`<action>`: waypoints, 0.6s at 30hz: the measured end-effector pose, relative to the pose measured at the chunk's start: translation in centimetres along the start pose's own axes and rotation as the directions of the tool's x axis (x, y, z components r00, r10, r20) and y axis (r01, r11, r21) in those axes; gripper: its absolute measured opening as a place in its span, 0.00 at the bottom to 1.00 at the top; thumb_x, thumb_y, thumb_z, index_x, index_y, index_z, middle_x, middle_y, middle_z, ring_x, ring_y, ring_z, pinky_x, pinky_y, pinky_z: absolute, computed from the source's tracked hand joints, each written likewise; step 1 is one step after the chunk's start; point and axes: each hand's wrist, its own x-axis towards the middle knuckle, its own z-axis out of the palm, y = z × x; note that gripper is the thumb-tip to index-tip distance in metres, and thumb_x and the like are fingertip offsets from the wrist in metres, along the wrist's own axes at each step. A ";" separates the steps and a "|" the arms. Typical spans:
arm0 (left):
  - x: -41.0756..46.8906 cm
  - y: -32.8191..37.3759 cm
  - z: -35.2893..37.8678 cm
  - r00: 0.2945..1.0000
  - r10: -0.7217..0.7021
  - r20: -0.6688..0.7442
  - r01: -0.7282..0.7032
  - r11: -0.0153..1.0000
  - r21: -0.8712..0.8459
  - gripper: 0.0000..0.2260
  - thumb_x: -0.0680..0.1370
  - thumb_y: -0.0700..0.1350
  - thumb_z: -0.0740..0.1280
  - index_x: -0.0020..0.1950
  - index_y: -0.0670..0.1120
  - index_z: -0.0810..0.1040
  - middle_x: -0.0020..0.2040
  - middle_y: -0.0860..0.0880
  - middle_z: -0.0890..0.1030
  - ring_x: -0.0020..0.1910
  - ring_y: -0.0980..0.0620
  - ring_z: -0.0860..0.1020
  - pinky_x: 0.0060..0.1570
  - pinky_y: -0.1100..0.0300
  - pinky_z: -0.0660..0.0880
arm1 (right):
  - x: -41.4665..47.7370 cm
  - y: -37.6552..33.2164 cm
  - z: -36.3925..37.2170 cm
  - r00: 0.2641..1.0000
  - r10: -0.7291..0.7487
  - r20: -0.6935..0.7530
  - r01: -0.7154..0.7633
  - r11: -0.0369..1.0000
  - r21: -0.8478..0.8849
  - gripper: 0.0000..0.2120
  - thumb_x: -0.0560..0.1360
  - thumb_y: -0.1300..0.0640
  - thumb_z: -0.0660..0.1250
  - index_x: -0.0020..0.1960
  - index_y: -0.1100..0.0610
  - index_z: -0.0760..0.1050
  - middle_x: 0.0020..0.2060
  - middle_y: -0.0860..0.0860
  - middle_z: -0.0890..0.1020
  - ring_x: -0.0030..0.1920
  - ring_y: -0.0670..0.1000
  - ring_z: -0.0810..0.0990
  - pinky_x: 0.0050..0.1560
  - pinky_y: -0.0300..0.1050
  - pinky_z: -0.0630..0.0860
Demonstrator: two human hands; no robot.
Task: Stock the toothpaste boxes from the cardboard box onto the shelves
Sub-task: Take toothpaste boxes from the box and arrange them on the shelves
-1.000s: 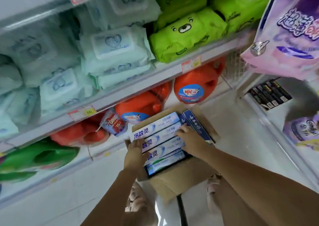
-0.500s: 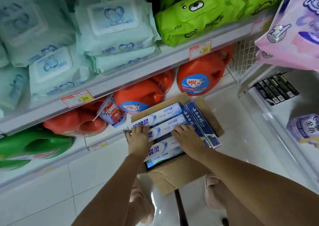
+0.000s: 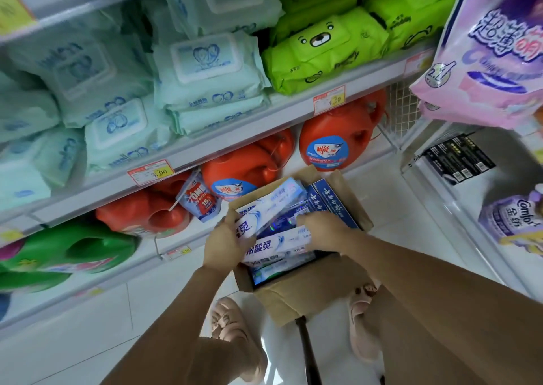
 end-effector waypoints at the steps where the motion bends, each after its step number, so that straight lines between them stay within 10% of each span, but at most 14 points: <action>1: -0.3 0.2 -1.1 0.998 -0.060 0.014 0.061 0.992 -0.113 0.16 0.69 0.49 0.74 0.50 0.46 0.71 0.45 0.47 0.81 0.42 0.45 0.78 0.35 0.57 0.70 | -0.5 0.1 -1.3 0.999 0.029 0.025 -0.031 0.997 0.070 0.22 0.68 0.51 0.74 0.59 0.57 0.73 0.52 0.53 0.79 0.52 0.56 0.77 0.43 0.44 0.67; 8: -4.6 2.6 -9.7 0.948 -0.197 0.249 0.314 0.702 -0.639 0.19 0.57 0.50 0.78 0.41 0.47 0.75 0.39 0.41 0.83 0.32 0.46 0.80 0.35 0.57 0.74 | -6.5 0.6 -12.9 0.952 -0.004 0.305 -0.062 0.976 0.208 0.13 0.68 0.49 0.76 0.49 0.47 0.78 0.29 0.38 0.73 0.36 0.42 0.71 0.35 0.32 0.64; 12: -7.8 5.3 -13.0 0.938 -0.119 0.325 0.328 0.604 -0.727 0.15 0.63 0.42 0.77 0.48 0.44 0.78 0.41 0.39 0.83 0.29 0.48 0.81 0.29 0.61 0.77 | -10.9 -0.6 -18.1 0.915 -0.078 0.395 -0.006 0.978 0.208 0.13 0.68 0.48 0.75 0.52 0.45 0.82 0.44 0.36 0.81 0.49 0.40 0.77 0.50 0.33 0.70; 18: -11.8 9.3 -15.0 0.903 0.048 0.426 0.243 0.762 -0.600 0.19 0.65 0.51 0.77 0.53 0.48 0.80 0.48 0.45 0.85 0.36 0.55 0.83 0.32 0.66 0.76 | -16.2 -0.9 -22.4 0.936 -0.137 0.325 -0.047 0.865 0.499 0.21 0.68 0.58 0.74 0.60 0.61 0.79 0.53 0.52 0.84 0.49 0.45 0.81 0.55 0.39 0.77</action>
